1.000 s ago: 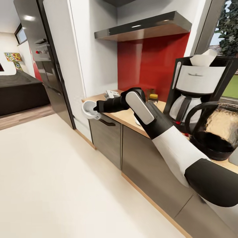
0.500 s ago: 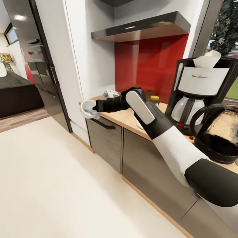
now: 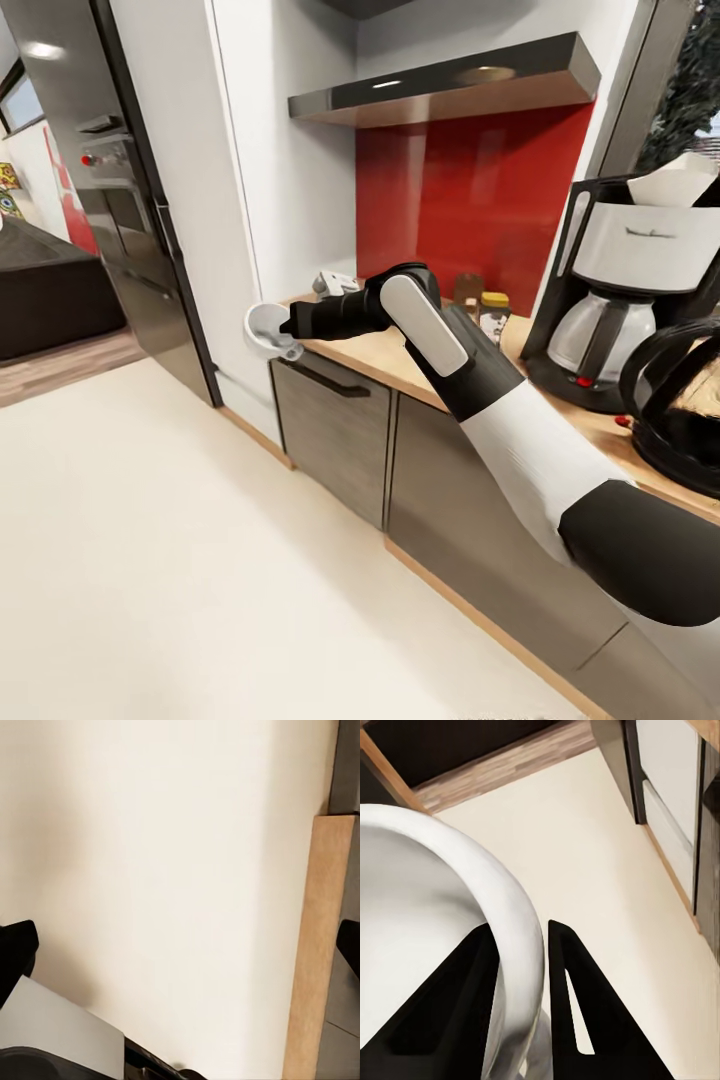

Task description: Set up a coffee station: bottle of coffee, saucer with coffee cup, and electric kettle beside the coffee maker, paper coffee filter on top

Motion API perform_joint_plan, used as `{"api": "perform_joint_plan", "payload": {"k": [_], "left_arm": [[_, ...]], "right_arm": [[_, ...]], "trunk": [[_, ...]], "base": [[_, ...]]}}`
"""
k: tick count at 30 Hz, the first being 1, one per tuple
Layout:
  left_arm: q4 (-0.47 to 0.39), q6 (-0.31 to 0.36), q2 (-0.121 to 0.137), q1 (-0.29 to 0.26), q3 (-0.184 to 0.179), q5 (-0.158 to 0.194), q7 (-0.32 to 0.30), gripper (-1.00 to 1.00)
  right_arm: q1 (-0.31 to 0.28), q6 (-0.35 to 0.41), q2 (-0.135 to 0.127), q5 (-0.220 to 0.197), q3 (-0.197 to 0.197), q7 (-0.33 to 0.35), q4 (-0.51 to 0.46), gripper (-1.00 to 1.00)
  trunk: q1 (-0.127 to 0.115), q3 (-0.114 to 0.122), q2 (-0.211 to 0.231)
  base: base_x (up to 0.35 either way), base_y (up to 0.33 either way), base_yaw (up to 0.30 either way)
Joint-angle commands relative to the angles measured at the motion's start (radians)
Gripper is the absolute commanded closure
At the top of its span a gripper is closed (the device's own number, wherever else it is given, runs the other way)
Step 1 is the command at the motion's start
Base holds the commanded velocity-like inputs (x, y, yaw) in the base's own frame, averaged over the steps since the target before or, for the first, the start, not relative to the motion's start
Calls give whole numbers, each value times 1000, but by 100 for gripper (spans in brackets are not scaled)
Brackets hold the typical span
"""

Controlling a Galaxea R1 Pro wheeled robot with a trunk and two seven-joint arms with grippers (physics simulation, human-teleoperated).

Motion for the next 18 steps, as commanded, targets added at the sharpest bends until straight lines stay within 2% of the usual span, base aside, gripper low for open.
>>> {"api": "perform_joint_plan", "payload": {"k": [1,8,12,18], "left_arm": [[0,7,0,0,-4,8,-3,-100],[0,7,0,0,-4,8,-3,-100],[0,7,0,0,-4,8,-3,-100],[0,7,0,0,-4,8,-3,-100]], "right_arm": [[-1,1,0,-11,1,-11,0,100],[-1,1,0,-11,1,-11,0,100],[-1,1,0,-11,1,-11,-1,100],[-1,1,0,-11,1,-11,-1,100]], "trunk": [[0,0,0],[0,3,0],[0,3,0],[0,4,0]], "base": [[12,49,-247],[4,17,-235],[1,88,-81],[0,252,-18]]}}
